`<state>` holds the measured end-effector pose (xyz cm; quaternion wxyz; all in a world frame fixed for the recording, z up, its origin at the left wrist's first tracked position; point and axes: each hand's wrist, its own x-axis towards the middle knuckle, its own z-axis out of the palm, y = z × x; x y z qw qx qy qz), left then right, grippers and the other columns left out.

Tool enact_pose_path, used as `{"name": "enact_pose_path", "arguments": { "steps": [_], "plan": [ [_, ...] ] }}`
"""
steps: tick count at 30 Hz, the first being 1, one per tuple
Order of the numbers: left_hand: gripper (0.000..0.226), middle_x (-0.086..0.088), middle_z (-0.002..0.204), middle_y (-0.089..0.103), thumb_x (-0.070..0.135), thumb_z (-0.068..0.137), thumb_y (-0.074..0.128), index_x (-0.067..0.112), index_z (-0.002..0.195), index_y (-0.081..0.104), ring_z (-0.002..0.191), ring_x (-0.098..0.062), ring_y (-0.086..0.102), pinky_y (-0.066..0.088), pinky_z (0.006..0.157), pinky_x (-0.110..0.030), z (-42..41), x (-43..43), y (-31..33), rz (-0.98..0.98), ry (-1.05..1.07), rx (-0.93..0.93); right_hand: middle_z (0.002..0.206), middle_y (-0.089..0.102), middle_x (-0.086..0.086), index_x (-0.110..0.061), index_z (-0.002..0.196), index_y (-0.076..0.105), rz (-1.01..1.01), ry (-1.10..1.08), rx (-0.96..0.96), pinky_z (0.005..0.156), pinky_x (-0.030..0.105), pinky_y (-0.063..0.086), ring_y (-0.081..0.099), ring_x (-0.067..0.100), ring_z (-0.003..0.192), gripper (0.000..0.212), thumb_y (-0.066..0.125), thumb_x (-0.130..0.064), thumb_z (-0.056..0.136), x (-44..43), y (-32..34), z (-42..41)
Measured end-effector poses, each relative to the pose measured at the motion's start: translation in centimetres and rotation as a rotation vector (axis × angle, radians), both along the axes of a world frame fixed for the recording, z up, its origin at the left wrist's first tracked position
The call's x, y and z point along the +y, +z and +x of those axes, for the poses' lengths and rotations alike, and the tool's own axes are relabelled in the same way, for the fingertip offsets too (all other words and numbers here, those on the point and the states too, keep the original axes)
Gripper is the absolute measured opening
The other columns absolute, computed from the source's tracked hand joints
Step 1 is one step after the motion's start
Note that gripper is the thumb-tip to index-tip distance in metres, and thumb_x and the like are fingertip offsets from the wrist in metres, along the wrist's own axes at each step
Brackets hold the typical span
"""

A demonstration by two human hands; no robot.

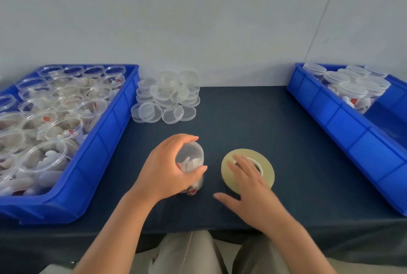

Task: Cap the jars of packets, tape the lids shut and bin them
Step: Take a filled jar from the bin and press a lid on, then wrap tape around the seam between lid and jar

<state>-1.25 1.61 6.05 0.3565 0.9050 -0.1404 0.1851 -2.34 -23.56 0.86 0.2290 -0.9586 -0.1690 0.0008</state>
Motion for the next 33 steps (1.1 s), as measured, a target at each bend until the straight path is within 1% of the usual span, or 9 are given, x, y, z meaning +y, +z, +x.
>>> {"name": "enact_pose_path", "arguments": {
  "steps": [3, 6, 9, 12, 14, 18, 23, 27, 33],
  "plan": [
    [0.063, 0.017, 0.137, 0.066, 0.063, 0.077, 0.076, 0.026, 0.129, 0.074, 0.127, -0.001, 0.06, 0.056, 0.103, -0.035, 0.8, -0.4, -0.5, 0.016, -0.035, -0.06, 0.176, 0.017, -0.008, -0.026, 0.166, 0.029, -0.314, 0.009, 0.017, 0.13, 0.033, 0.005, 0.005, 0.017, 0.164, 0.08, 0.043, -0.072, 0.102, -3.0, -0.1, 0.6],
    [0.082, 0.011, 0.145, 0.062, 0.072, 0.073, 0.078, 0.022, 0.137, 0.07, 0.135, -0.007, 0.056, 0.053, 0.107, -0.041, 1.2, -0.3, -0.3, 0.037, -0.089, -0.078, 0.168, 0.036, -0.014, -0.033, 0.154, 0.048, -0.257, 0.001, 0.016, 0.126, 0.031, 0.023, 0.026, 0.015, 0.159, 0.061, 0.04, -0.067, 0.105, -3.8, -0.3, 0.2],
    [0.101, 0.002, 0.163, 0.043, 0.083, 0.069, 0.075, 0.023, 0.149, 0.058, 0.153, -0.018, 0.035, 0.036, 0.124, -0.047, 0.6, 0.0, 0.5, 0.238, -0.056, -0.175, 0.125, 0.066, -0.017, -0.036, 0.128, 0.059, -0.176, -0.062, -0.027, 0.086, 0.026, 0.049, 0.061, 0.012, 0.121, 0.052, 0.039, -0.073, 0.098, -3.7, 0.6, -0.6],
    [0.079, -0.006, 0.153, 0.053, 0.07, 0.081, 0.081, 0.018, 0.139, 0.063, 0.143, -0.029, 0.047, 0.041, 0.118, -0.048, -1.4, -1.2, 0.6, 0.254, 0.01, -0.413, 0.097, 0.063, -0.022, -0.044, 0.111, 0.054, 0.053, -0.12, 0.02, 0.062, 0.018, 0.043, 0.061, 0.004, 0.086, 0.05, 0.041, -0.085, 0.086, -3.4, 2.2, -2.0],
    [0.056, 0.004, 0.14, 0.063, 0.057, 0.092, 0.079, 0.019, 0.131, 0.068, 0.13, -0.019, 0.059, 0.049, 0.107, -0.039, -3.3, -3.0, 0.4, 0.144, -0.013, -0.444, 0.101, 0.062, -0.025, -0.046, 0.103, 0.054, 0.268, -0.117, 0.06, 0.067, 0.015, 0.046, 0.06, 0.001, 0.091, 0.052, 0.044, -0.091, 0.081, -3.1, 3.0, -3.2],
    [0.052, 0.03, 0.14, 0.058, 0.062, 0.094, 0.066, 0.037, 0.139, 0.061, 0.131, 0.005, 0.055, 0.049, 0.099, -0.015, -5.8, -6.1, 0.9, -0.059, -0.005, -0.081, 0.1, 0.066, -0.021, -0.05, 0.1, 0.058, 0.522, -0.086, 0.037, 0.073, 0.014, 0.047, 0.062, 0.008, 0.091, 0.037, 0.058, -0.081, 0.08, -2.0, 4.2, -5.3],
    [0.031, 0.03, 0.115, 0.072, 0.056, 0.092, 0.07, 0.041, 0.119, 0.074, 0.112, 0.001, 0.069, 0.055, 0.089, -0.015, -6.5, -6.9, 2.0, -0.307, -0.015, -0.003, 0.109, 0.063, -0.027, -0.061, 0.104, 0.053, 0.578, -0.102, -0.008, 0.081, 0.011, 0.047, 0.06, 0.003, 0.105, 0.035, 0.064, -0.079, 0.076, -1.8, 4.9, -6.6],
    [0.026, 0.024, 0.114, 0.074, 0.05, 0.09, 0.076, 0.041, 0.115, 0.076, 0.107, -0.006, 0.073, 0.056, 0.084, -0.014, -6.5, -7.0, 2.6, -0.421, -0.005, 0.024, 0.111, 0.062, -0.028, -0.058, 0.106, 0.054, 0.557, -0.083, -0.023, 0.081, 0.008, 0.047, 0.059, 0.002, 0.109, 0.039, 0.068, -0.076, 0.076, -1.9, 4.8, -7.0],
    [0.012, 0.023, 0.108, 0.077, 0.032, 0.1, 0.071, 0.026, 0.103, 0.081, 0.098, -0.005, 0.075, 0.062, 0.083, -0.034, -6.7, -7.4, 1.9, -0.369, 0.062, -0.135, 0.106, 0.066, -0.026, -0.057, 0.103, 0.054, 0.555, -0.064, -0.031, 0.083, 0.008, 0.045, 0.062, 0.005, 0.105, 0.036, 0.073, -0.071, 0.077, -1.5, 4.1, -7.4]
  ]
}}
